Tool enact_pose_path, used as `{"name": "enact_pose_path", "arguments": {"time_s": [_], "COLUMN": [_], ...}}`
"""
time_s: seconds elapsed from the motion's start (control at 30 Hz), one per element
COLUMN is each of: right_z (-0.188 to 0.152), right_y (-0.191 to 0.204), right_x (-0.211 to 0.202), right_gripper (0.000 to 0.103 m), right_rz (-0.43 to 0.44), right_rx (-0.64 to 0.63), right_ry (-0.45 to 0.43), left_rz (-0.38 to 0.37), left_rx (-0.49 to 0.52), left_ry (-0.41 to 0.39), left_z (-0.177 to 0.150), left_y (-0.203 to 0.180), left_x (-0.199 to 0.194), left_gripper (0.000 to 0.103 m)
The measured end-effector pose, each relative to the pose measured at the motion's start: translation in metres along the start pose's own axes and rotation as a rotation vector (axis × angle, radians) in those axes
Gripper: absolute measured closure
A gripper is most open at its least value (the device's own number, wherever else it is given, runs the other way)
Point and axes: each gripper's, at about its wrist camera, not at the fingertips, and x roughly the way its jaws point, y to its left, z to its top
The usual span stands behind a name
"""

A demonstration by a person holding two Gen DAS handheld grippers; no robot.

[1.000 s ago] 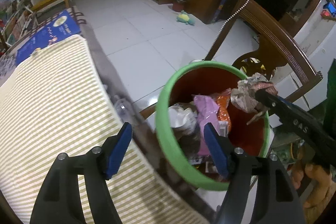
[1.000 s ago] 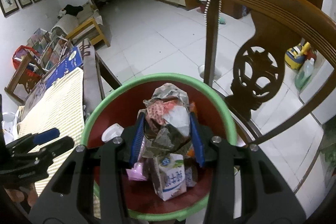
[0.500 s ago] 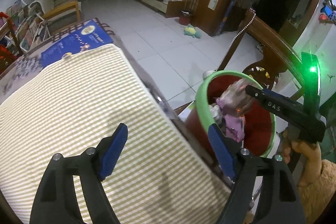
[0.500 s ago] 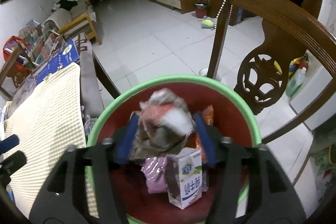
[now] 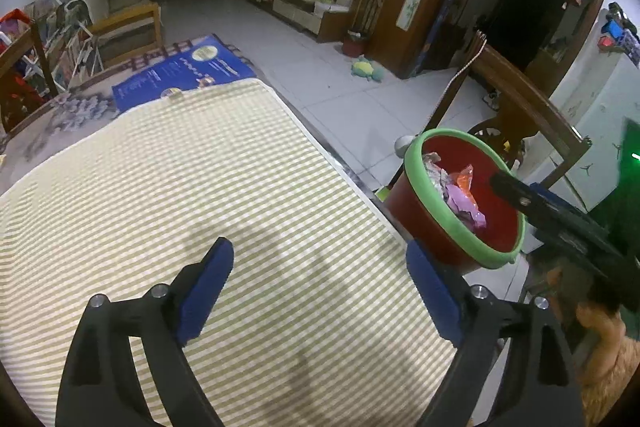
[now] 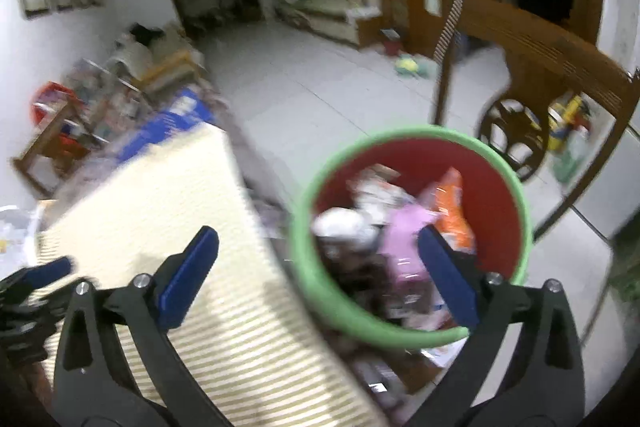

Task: Collect trash

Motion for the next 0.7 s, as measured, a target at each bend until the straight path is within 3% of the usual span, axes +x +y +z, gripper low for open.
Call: {"name": "enact_pose_path", "arguments": {"time_s": [0.07,0.13,0.3,0.43,0.7], "right_z": [-0.004,-0.009,-0.024,-0.035,-0.046], "right_y": [0.028,0.052,0.095,0.114,0.137], "right_x": [-0.033,-0.063,-0.110,-0.120,-0.130], "right_gripper": [0.005,0.005,0.005,0.005,0.005], "right_rz": [0.009,-0.015,-0.054,-0.023,-0.041], "right_rx": [-0.045,-0.071,-0.091,-0.073,-0.075], "right_ry": [-0.116,-0.231,-0.447,-0.442,-0.435], "left_rz": [0.004,0.013,0.109,0.210,0.364], "left_rx": [0.003,0.002,-0.002,0.022,0.008], "left_ry": [-0.049,-0.122,-0.370,-0.482,-0.563], "left_z": [-0.004,-0.007,-0.015,-0.021,-0.035], "left_y": [0.009,0.018,0.043,0.053,0.065], "left_x": [-0.019,-0.041,-0.110,-0.145,-0.171], "left_gripper": [0.017,0.008,0.008,0.008,0.008]}}
